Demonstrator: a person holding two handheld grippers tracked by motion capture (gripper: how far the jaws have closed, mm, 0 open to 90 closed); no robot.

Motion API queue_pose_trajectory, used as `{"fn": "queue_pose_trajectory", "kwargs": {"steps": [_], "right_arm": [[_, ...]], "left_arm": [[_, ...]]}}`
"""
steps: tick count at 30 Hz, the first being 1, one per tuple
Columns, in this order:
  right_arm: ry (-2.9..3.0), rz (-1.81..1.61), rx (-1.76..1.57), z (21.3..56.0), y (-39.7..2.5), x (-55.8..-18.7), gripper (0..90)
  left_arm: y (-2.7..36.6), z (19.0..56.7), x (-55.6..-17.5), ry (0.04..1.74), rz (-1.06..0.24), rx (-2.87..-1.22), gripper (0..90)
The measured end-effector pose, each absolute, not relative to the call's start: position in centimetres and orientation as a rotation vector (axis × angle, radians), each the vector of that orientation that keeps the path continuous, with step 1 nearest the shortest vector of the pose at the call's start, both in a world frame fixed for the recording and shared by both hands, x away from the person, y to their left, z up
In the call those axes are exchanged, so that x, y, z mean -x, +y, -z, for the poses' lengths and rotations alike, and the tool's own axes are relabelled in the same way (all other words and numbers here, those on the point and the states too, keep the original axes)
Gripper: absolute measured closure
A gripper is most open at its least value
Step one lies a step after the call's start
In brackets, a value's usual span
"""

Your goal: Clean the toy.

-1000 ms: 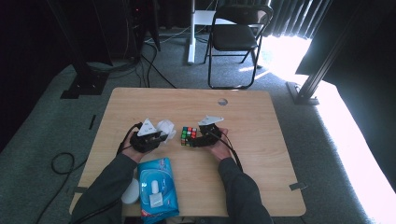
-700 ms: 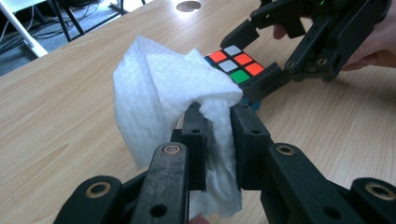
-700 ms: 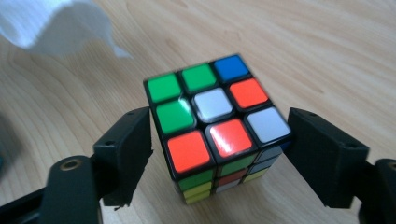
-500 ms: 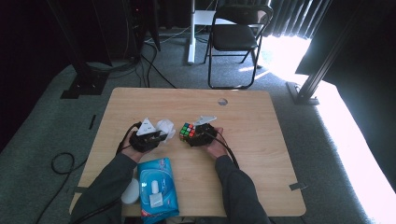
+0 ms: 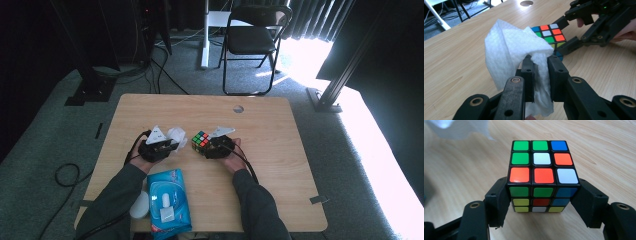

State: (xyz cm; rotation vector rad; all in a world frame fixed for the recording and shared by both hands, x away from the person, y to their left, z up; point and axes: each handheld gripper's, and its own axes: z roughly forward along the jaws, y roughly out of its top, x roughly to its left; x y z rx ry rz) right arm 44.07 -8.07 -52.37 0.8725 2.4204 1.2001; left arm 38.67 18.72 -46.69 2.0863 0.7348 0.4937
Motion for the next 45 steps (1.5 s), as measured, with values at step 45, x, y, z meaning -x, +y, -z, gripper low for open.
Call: {"fn": "queue_pose_trajectory", "kwargs": {"steps": [45], "right_arm": [[2.464,-1.436,-0.61,48.8,-7.8,-39.5,34.4]], "left_arm": [[17.3,46.5,-38.7,0.664,-0.419,-2.122,82.6]]}}
